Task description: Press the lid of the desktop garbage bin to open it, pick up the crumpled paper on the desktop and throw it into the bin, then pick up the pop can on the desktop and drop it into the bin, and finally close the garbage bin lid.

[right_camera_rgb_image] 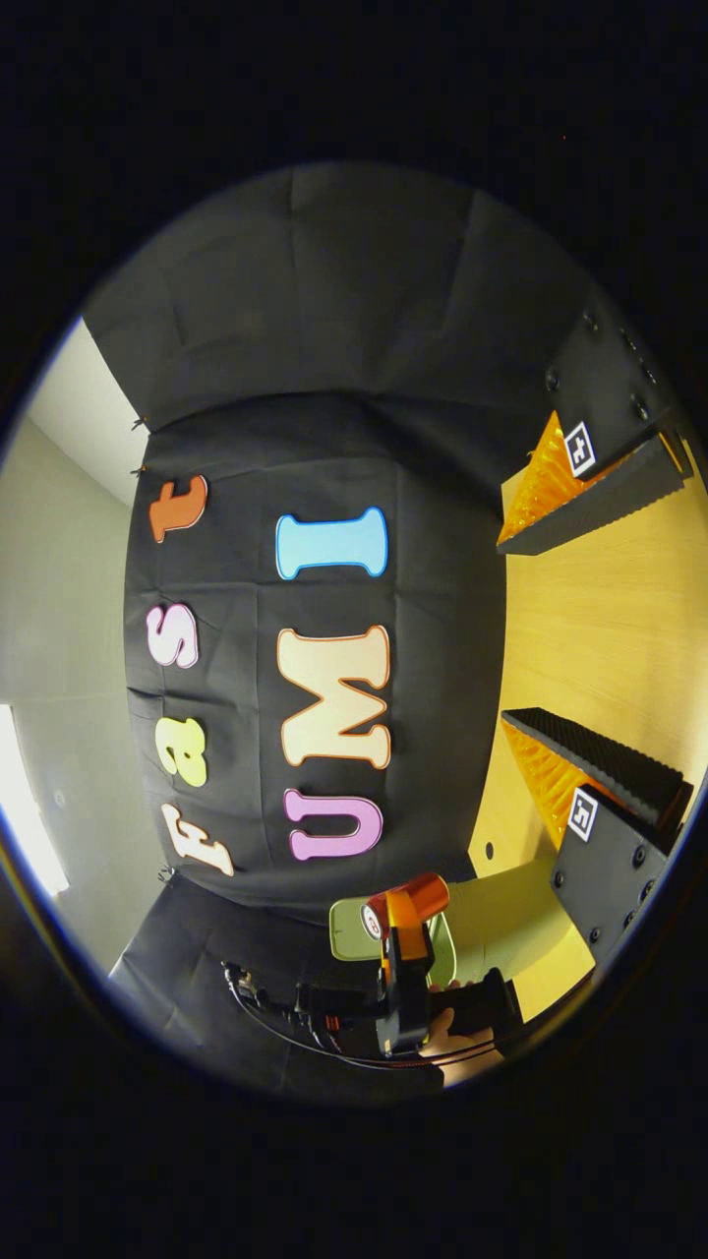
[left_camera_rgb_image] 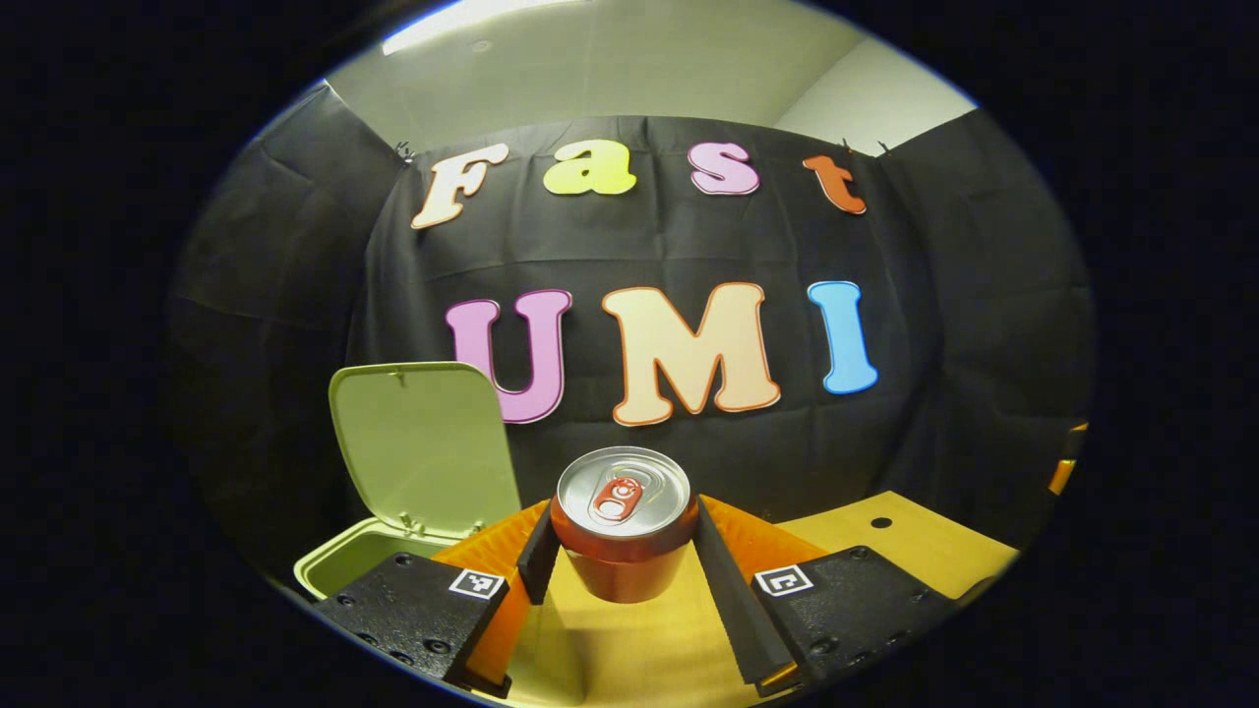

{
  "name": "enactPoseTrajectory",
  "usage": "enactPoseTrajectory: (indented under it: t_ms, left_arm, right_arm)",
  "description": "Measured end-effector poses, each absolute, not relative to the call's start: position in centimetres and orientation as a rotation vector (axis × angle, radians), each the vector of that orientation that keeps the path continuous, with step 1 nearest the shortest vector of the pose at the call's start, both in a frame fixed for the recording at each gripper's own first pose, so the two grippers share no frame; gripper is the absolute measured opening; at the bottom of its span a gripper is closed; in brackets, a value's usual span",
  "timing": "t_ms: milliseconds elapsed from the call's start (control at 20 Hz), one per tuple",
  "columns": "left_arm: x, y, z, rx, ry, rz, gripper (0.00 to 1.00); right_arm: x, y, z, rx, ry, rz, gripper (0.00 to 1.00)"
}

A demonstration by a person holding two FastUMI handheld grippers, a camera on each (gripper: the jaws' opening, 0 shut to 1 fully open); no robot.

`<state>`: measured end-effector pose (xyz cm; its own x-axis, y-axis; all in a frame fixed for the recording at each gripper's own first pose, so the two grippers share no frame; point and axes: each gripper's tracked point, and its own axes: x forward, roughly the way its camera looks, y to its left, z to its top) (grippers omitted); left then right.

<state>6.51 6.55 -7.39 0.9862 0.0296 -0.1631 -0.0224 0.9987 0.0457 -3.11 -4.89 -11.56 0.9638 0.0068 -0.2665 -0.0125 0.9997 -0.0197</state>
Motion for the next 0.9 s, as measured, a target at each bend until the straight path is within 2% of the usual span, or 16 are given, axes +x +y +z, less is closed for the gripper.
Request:
enactPoseTrajectory:
  t_ms: [100, 350, 500, 900]
  left_arm:
    - [6.3, 8.7, -6.7, 0.056, 0.155, 0.062, 0.77]
    - [5.2, 14.2, -6.6, 0.08, 0.162, 0.151, 0.77]
    - [4.3, 17.0, -7.5, 0.084, 0.186, 0.199, 0.77]
    - [3.0, 21.3, -10.8, 0.07, 0.25, 0.259, 0.77]
  right_arm:
    - [-2.8, -3.9, -11.9, -0.014, 0.275, 0.027, 1.0]
    - [-2.2, -1.5, -12.5, -0.011, 0.28, 0.067, 0.98]
    - [-2.0, -0.2, -12.7, -0.01, 0.28, 0.082, 1.0]
    - [-2.0, 2.2, -13.3, -0.02, 0.288, 0.098, 0.98]
